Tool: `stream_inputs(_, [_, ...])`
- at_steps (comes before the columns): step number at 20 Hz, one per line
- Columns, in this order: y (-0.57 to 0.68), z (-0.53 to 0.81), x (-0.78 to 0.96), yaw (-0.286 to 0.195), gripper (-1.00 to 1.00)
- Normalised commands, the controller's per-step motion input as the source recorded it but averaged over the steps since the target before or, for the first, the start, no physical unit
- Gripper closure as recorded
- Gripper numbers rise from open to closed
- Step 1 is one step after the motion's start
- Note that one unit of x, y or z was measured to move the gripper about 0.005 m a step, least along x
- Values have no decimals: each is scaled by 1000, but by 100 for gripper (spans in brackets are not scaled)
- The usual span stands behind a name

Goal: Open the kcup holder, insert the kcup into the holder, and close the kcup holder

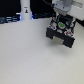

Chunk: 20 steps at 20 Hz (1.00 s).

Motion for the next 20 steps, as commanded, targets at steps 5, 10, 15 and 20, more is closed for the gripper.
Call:
stream_inputs(5, [-304,471,412,79,-100])
stream_inputs(10, [-396,382,519,46,-100])
stream_inputs(15, [-432,293,642,19,-100])
stream_inputs(20, [-410,237,741,3,-100])
